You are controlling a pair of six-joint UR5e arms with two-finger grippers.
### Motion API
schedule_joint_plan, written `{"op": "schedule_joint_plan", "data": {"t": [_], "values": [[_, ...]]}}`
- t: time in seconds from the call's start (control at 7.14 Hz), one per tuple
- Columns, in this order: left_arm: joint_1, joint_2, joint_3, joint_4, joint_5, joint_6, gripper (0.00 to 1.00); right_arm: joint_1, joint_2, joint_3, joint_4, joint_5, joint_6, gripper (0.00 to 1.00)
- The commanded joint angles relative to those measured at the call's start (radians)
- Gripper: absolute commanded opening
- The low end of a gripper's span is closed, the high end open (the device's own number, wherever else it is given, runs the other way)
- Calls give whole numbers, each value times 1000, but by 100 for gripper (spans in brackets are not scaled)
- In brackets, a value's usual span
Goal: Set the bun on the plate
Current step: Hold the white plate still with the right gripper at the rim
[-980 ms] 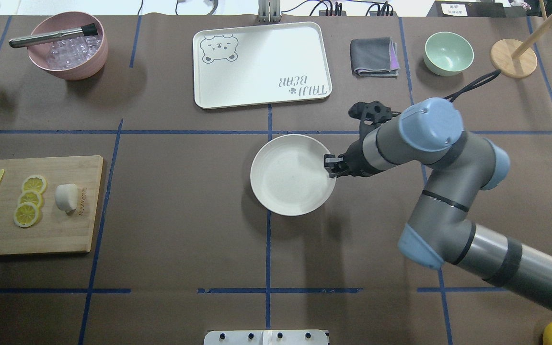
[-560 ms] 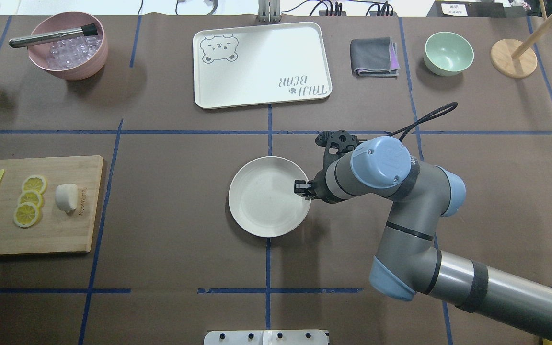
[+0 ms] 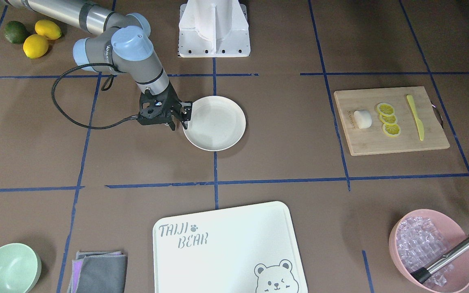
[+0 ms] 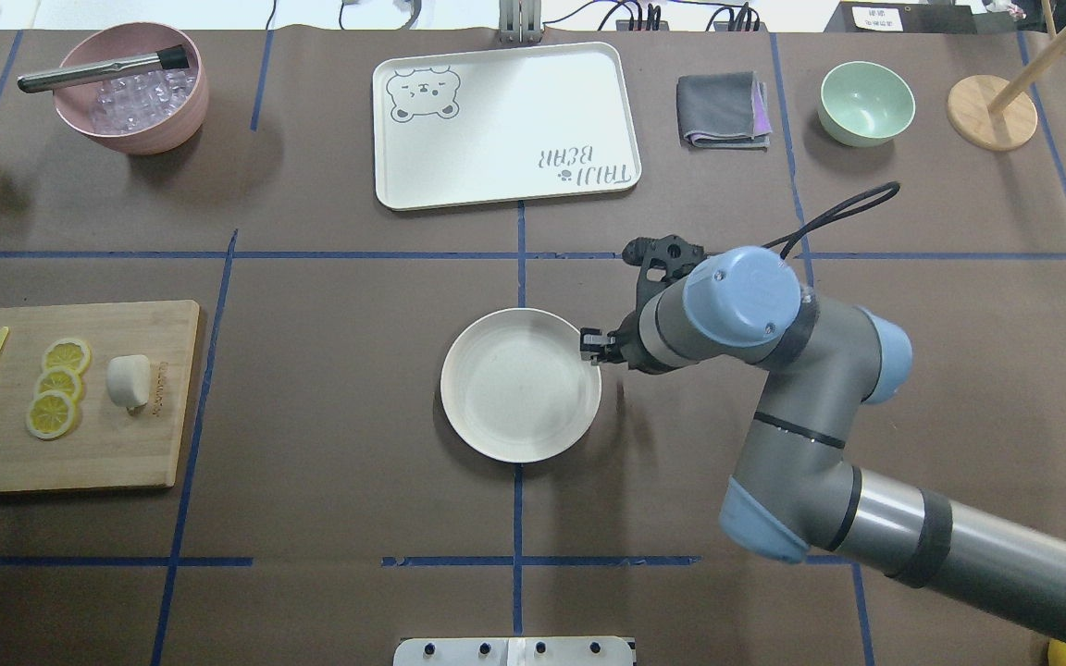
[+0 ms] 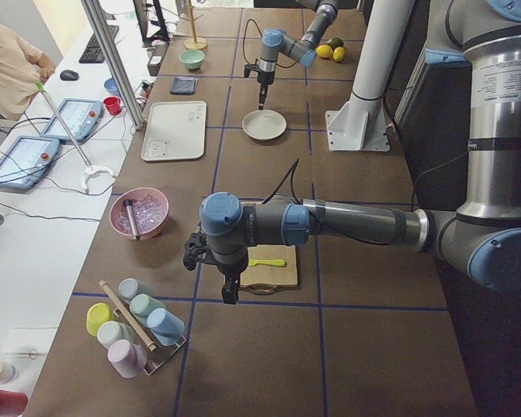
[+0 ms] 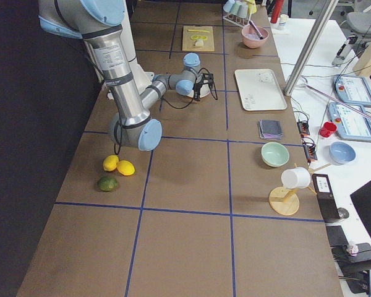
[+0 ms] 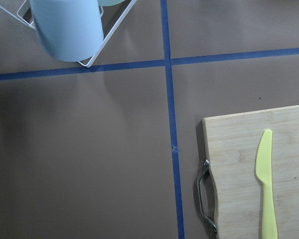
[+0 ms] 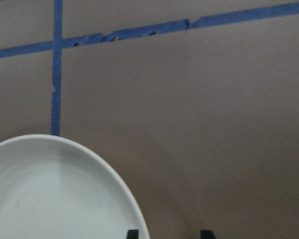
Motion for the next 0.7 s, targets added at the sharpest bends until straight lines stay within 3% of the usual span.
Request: {"op": "schedule_joint_plan", "data": {"t": [0.0,0.28,0.56], "values": [[0,-3,-33,0,2,-1,100,225,-19,129,-277,150,-262,100],[0,-11,-64,-9,8,-7,100,434,-140,233,-450,269,-654,100],[0,-8,-58,-24,3,-12,100,639,-367,277,-446,350,-1015,100]]}}
